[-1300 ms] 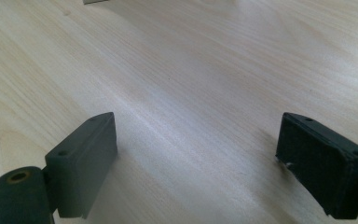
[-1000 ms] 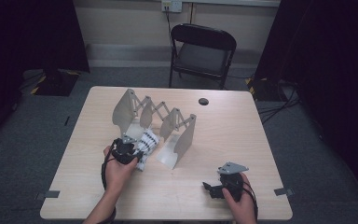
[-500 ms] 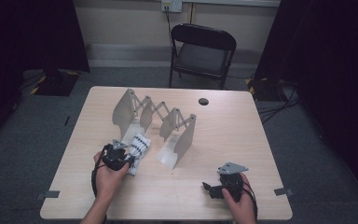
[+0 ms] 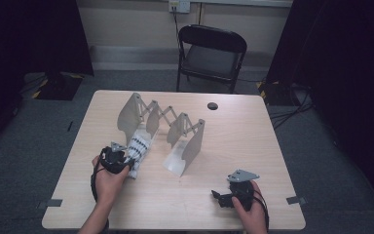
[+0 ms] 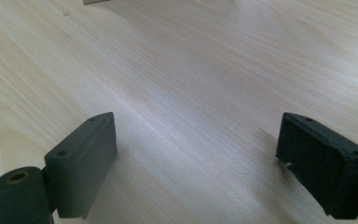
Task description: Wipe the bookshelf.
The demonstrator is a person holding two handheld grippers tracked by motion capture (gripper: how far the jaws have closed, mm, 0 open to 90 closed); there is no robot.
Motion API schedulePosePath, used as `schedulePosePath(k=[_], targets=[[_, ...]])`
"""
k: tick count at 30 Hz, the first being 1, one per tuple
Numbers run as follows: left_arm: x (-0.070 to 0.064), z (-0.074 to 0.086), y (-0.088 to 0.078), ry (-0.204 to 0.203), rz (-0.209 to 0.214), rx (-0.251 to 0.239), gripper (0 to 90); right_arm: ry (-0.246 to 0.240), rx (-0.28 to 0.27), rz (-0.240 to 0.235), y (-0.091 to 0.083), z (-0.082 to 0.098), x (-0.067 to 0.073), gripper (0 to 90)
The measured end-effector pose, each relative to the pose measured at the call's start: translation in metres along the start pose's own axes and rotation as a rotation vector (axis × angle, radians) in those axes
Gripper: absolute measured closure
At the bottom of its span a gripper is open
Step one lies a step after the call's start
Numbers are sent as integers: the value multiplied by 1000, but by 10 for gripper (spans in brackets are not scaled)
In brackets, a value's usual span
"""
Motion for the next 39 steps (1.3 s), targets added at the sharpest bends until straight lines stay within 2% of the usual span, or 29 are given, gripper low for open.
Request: schedulePosePath(k=[3,4,7,10,13,16,18,22,23,25,29,33,34,39], targets=[[1,-5,5,-7,-8,1,706,0,0,0,0,0,0,115],[2,-6,6,5,-19,2,704,0,0,0,0,0,0,115],[2,-10,9,5,-27,-3,674,0,0,0,0,0,0,115],[0,-9,11,1,-11,-12,646,0,0,0,0,0,0,115],[-1,-7,7,18,-5,-28,576,0,0,0,0,0,0,115],[-4,-4,-1,44,19,-27,542,0,0,0,0,0,0,115],[-5,-2,-6,53,18,-27,511,0,0,0,0,0,0,115],[-7,3,-13,44,25,-39,483,0,0,1,0,0,0,115],[-8,4,-14,56,39,-27,493,0,0,1,0,0,0,115],[-10,5,-14,66,38,-22,507,0,0,1,0,0,0,115],[-13,6,-14,65,38,-25,504,1,0,1,0,0,0,115],[-16,7,-17,81,52,-18,507,0,0,0,0,0,0,115],[-18,7,-18,74,54,-26,507,0,0,0,0,0,0,115],[-20,9,-17,89,48,-6,514,0,0,0,0,0,0,115]])
Point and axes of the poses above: each handheld gripper's, and its own axes: y roughly forward along the jaws, z roughly out of its underside, x roughly to its left, the point moved 2 cm from there along y, roughly forward along the jaws
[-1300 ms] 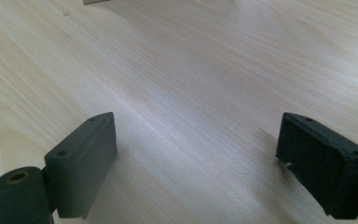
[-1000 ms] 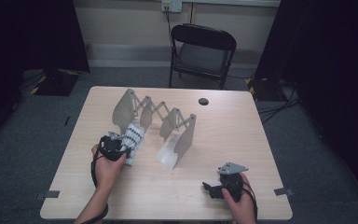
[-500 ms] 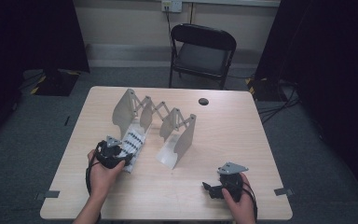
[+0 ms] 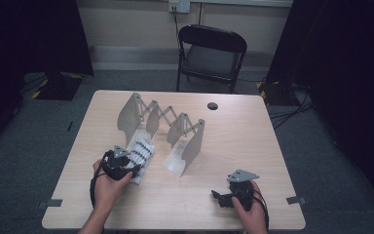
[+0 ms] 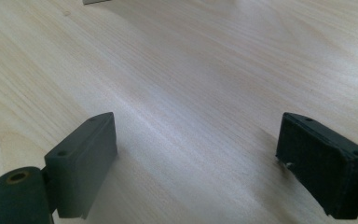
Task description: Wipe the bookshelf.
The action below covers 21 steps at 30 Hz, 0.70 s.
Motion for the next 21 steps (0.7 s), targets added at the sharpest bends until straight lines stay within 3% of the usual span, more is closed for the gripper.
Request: schedulePosePath(k=[3,12,18,21], targets=[[-1,0,5,-8,4,11,544,-2,0,-2,0,0,0,115],[1,1,10,32,-13,47,600,-2,1,-5,1,-1,0,113],[-5,-2,11,64,-49,87,737,-3,1,-5,1,-1,0,114],[-5,-2,10,24,-42,80,756,-3,1,-6,1,-1,0,114]])
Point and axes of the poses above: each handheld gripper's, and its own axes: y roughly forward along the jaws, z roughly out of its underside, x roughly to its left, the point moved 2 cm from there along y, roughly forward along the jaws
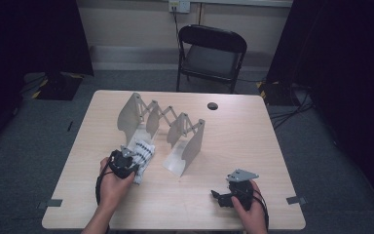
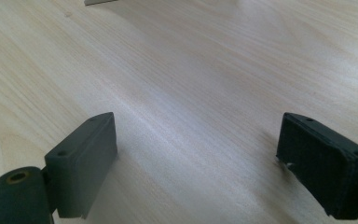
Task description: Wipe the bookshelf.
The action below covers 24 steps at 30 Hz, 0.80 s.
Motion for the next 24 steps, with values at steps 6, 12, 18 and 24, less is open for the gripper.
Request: schedulePosePath(k=[6,12,18,24], targets=[[10,-4,-7,-80,2,-46,764,0,0,0,0,0,0,113],[21,-14,-11,-148,-23,-83,762,0,0,0,0,0,0,114],[24,-14,14,-145,-9,-42,753,0,0,-1,0,0,0,113],[26,-26,25,-119,-37,-68,729,-3,0,-2,1,-1,0,113]])
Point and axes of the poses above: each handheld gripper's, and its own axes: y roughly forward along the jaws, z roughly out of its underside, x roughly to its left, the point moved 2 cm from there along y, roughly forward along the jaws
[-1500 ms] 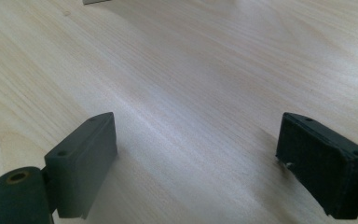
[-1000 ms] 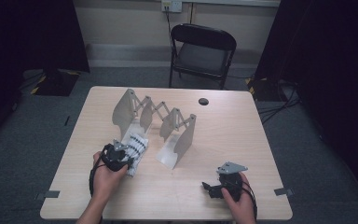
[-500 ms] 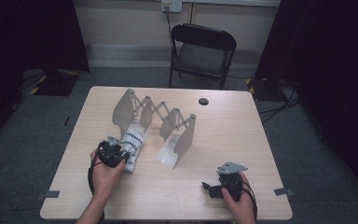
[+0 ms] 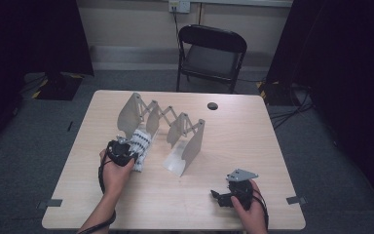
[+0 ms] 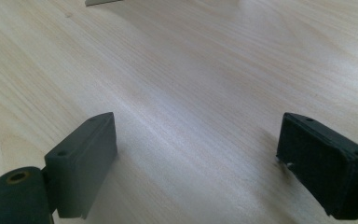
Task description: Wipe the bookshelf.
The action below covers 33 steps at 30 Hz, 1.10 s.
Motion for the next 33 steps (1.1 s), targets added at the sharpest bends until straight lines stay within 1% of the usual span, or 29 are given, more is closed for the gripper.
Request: schedulePosePath(k=[2,3,5,6,8,10,11,12,13,14,15,17,18,19,22,24,25,28,29,31,32,33], targets=[[0,-2,5,-3,-8,-27,693,-2,0,-1,0,0,0,113],[0,-3,6,-7,-12,-30,672,-2,0,-1,0,0,0,113],[0,-5,7,-35,-9,-52,596,-3,-1,-5,0,0,0,113],[-1,-6,6,-32,-4,-54,562,-4,-1,-5,0,0,0,113],[-1,-8,2,-30,7,-60,537,-5,0,-6,1,-1,0,113],[0,-9,-3,-39,10,-71,517,-6,0,-7,1,-1,0,113],[1,-9,-6,-37,12,-72,500,-8,0,-7,1,-1,0,113],[1,-9,-9,-42,8,-73,477,-8,0,-7,1,-1,0,113],[1,-9,-12,-36,11,-75,450,-8,0,-6,1,-1,0,113],[1,-9,-15,-37,17,-85,433,-8,0,-6,1,-1,0,113],[1,-9,-18,-29,19,-88,424,-8,0,-6,1,-1,0,113],[0,-9,-24,-25,19,-83,401,-8,0,-6,1,-1,0,113],[0,-9,-26,-28,19,-82,400,-8,0,-6,1,-1,0,113],[-1,-9,-29,-22,23,-83,397,-8,0,-6,1,-1,0,113],[-4,-7,-36,-14,43,-68,393,-8,0,-6,1,-1,0,113],[-5,-4,-39,9,40,-59,400,-8,0,-6,1,-1,0,113],[-5,-2,-39,14,37,-54,409,-8,0,-6,1,-1,0,113],[-4,4,-37,19,44,-30,453,-4,2,-4,1,-1,0,113],[-4,6,-35,21,44,-24,483,-3,2,-4,1,-1,0,113],[-3,9,-30,23,53,-7,504,-2,3,-4,1,-1,0,113],[-3,10,-27,17,49,0,515,-2,2,-3,1,-1,0,113],[-3,11,-25,22,53,12,517,-1,1,-4,1,-1,0,112]])
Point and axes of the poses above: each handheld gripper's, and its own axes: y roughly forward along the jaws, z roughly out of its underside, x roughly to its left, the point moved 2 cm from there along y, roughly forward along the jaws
